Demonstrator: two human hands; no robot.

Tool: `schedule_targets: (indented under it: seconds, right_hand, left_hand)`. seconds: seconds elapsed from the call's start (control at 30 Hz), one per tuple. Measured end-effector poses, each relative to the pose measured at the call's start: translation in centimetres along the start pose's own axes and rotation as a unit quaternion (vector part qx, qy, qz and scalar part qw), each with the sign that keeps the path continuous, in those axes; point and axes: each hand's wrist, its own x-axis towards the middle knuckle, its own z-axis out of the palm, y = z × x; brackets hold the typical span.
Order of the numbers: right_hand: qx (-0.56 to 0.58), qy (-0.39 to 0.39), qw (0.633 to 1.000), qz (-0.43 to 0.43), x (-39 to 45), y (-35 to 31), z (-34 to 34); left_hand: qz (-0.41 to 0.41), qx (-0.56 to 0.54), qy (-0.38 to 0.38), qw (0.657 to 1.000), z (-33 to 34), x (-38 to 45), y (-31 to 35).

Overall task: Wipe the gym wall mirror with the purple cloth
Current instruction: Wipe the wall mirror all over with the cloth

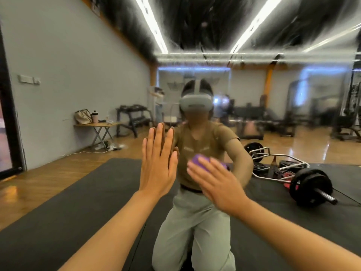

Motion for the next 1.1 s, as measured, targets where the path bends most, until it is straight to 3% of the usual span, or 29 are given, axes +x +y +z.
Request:
schedule_targets:
  seconds: [0.13,0.3,0.43,0.57,0.7,0.8,0.93,1.1]
  right_hand:
    - [-0.056,-0.096,0.991,-0.079,-6.2,-1.5,1.1]
    - [-0.059,-0.102,0.986,-0.117,-5.7,0.7,0.1]
    - [-0.040,0.004,0.999,0.020,1.2,6.6,-3.0]
    - [-0.056,0.063,0.982,0.171,7.9,12.9,-5.2]
    - [-0.020,0.112,0.963,0.243,7.6,11.2,-4.5]
    - [0.015,0.082,0.981,0.174,3.1,5.9,-2.4]
    - [-0.005,-0.043,0.998,0.053,-6.2,-1.3,0.2]
    - [-0.046,-0.088,0.995,-0.010,-9.8,-2.2,0.9]
  left_hand:
    - [-0.004,0.008,-0.027,1.000,0.5,-2.0,0.4]
    - [0.026,0.019,-0.042,0.999,0.9,-2.6,1.1]
    - [0.042,0.018,-0.037,0.998,1.0,-0.6,2.3]
    - [0.034,0.008,-0.012,0.999,1.2,1.6,4.0]
    - [0.034,0.016,0.004,0.999,1.6,2.4,4.4]
    - [0.034,0.034,0.016,0.999,2.5,2.5,4.3]
    - [0.022,0.042,0.034,0.998,3.7,2.3,4.8]
    - [0.047,0.096,0.043,0.993,4.2,2.1,4.5]
